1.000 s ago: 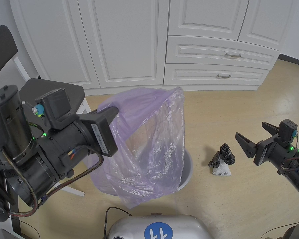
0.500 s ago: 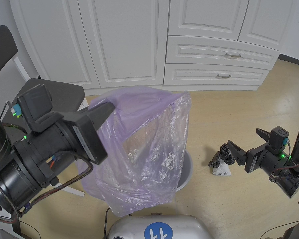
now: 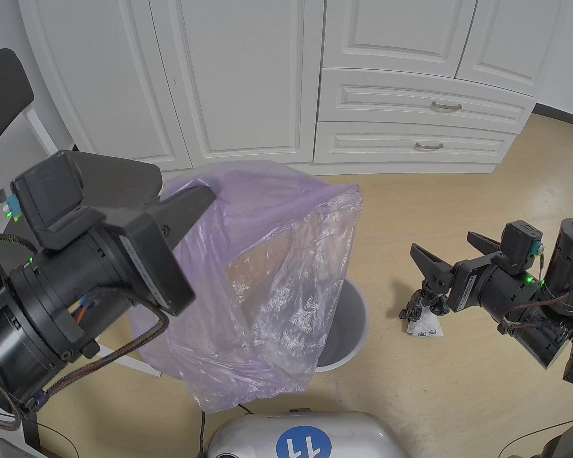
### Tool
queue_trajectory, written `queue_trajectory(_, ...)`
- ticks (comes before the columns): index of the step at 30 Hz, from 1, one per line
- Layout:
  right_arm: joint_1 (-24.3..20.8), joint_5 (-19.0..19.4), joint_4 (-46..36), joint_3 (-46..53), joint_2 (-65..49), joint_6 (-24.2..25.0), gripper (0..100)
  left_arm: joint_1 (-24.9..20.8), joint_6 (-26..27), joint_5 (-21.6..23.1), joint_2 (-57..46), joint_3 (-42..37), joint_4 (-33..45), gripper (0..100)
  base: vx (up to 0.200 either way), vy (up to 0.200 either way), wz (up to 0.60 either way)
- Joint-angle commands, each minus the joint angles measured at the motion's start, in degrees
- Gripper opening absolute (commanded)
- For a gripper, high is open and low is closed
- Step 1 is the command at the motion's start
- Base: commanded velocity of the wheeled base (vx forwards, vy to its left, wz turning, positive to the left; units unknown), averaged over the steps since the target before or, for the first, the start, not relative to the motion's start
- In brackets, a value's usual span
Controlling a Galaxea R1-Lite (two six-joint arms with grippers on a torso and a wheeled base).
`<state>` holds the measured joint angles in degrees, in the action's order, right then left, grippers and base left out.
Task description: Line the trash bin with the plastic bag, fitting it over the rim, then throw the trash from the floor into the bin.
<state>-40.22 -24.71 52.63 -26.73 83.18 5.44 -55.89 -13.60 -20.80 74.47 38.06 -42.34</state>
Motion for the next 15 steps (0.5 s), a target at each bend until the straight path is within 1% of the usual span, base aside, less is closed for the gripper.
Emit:
queue_trajectory(1, -0.3, 0.0, 0.2, 0.0, 0.4, 0.4, 100, -0.1, 0.0, 0.0, -0.6, 0.1, 0.0, 0, 0.0, 0.0, 0.0)
queue_trajectory(10, -2.1, 0.1, 0.3, 0.6, 2.2, 0.6, 100, -0.1, 0.0, 0.1, -0.6, 0.1, 0.0, 0, 0.0, 0.0, 0.0)
queue_trajectory(11, -2.1, 0.1, 0.3, 0.4, 2.6, 1.5, 100, -0.2, 0.0, 0.1, -0.8, 0.2, -0.1, 0, 0.0, 0.0, 0.0)
queue_trajectory(13, -2.1, 0.1, 0.3, 0.4, 2.6, 1.5, 100, -0.2, 0.0, 0.1, -0.8, 0.2, -0.1, 0, 0.0, 0.0, 0.0)
queue_trajectory(14, -2.1, 0.0, 0.1, -0.8, 4.1, 4.1, 100, -0.1, 0.0, 0.1, -2.1, 0.9, -0.1, 0, 0.0, 0.0, 0.0)
queue_trajectory(15, -2.1, 0.0, 0.0, -0.9, 4.2, 4.4, 100, -0.1, 0.0, 0.1, -2.1, 0.9, -0.1, 0, 0.0, 0.0, 0.0)
